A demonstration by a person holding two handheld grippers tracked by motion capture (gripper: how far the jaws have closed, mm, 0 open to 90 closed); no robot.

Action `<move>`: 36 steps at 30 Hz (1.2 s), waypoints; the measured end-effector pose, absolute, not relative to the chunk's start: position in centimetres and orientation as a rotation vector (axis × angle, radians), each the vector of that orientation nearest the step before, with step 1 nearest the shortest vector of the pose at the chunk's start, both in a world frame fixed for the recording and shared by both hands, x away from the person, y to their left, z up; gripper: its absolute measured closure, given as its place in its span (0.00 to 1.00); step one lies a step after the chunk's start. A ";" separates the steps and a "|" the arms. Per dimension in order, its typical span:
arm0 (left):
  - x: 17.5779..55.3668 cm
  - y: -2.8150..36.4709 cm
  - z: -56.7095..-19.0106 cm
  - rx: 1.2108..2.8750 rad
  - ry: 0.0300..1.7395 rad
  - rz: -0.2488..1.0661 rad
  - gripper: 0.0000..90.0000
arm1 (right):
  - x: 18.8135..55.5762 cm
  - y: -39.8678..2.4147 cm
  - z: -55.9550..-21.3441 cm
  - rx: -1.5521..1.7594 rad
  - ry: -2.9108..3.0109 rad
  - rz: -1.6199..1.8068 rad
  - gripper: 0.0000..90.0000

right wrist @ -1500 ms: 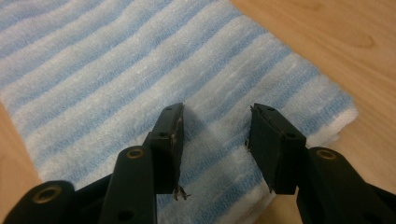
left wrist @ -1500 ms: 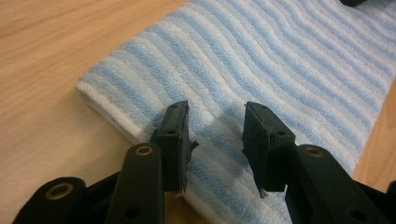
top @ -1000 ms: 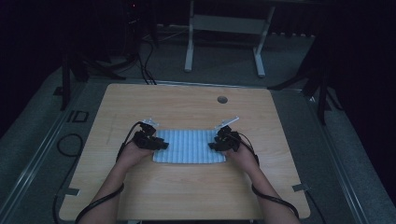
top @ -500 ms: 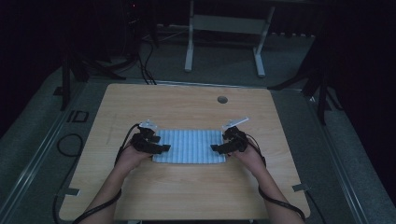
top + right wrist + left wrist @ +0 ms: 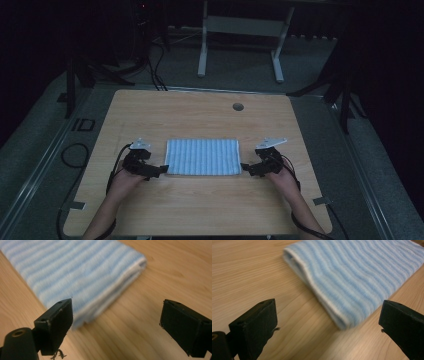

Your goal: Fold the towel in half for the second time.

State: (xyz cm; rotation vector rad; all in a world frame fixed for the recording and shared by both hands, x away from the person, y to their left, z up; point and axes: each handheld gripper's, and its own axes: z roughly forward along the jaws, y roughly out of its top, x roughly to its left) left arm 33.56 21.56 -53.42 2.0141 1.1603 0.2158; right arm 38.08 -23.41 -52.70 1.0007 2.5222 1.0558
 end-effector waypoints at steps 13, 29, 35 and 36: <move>29.8 24.2 -54.7 2.000 1.199 0.306 0.02 | 35.3 -27.9 -54.1 1.091 2.472 1.066 0.12; 26.6 26.2 -55.8 1.957 1.310 0.399 0.02 | 31.9 -32.7 -54.2 1.215 2.348 1.093 0.12; 26.1 26.9 -55.6 1.918 1.318 0.419 0.02 | 30.6 -34.4 -54.2 1.258 2.304 1.080 0.12; 26.1 27.0 -55.6 1.916 1.326 0.418 0.02 | 30.3 -34.8 -54.2 1.274 2.289 1.090 0.12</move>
